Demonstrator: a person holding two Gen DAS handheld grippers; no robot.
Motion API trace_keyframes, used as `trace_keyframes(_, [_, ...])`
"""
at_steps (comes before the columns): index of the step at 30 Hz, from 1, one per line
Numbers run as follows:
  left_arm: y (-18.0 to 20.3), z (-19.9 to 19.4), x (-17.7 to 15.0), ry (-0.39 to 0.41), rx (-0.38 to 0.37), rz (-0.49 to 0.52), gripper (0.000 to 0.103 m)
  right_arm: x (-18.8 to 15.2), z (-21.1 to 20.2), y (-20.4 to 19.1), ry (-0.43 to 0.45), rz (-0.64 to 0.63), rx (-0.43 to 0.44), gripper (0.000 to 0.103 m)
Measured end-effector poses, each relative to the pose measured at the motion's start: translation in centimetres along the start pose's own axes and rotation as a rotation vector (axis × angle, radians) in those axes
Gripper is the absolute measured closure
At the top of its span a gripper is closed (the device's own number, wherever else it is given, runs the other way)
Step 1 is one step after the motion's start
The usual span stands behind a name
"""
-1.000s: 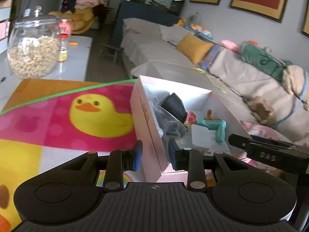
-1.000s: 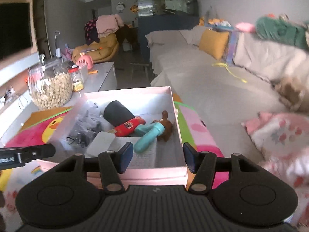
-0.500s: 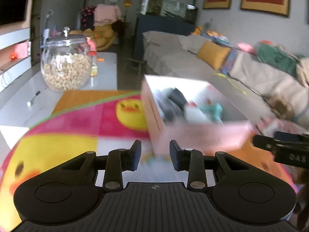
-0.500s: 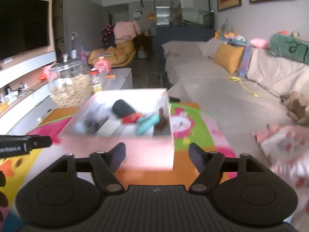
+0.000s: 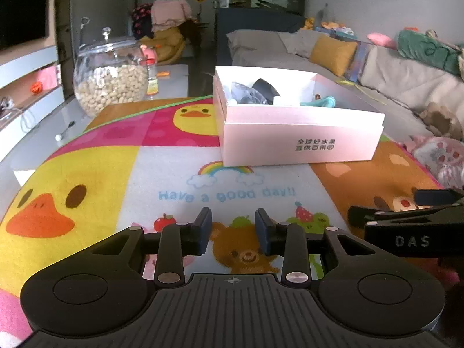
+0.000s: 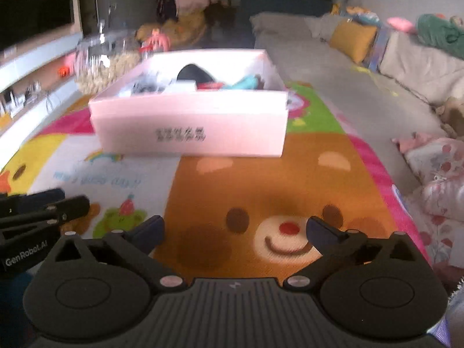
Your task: Organize rigid objects
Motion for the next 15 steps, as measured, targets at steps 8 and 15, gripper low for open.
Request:
trace_keyframes(8, [0.3, 0.4, 0.3, 0.000, 0.012, 0.028, 0.066, -0.4, 0.1, 0.3, 0.026, 0.012, -0.068, 0.000])
trace_keyframes(15, [1.0, 1.4, 0.7, -0.002, -0.028, 0.013, 0.057, -0.5, 0.1, 0.4, 0.021, 0.016, -0.026, 0.000])
Point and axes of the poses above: each gripper's, at about its wrist camera, not at the fingertips, and z roughly the way its jaws point, y to its right, x to its top, the point moved 6 cm from there along z, roughly the way its jaws point, and after that the axes turned 6 degrees about y, right-handed, at the moved point
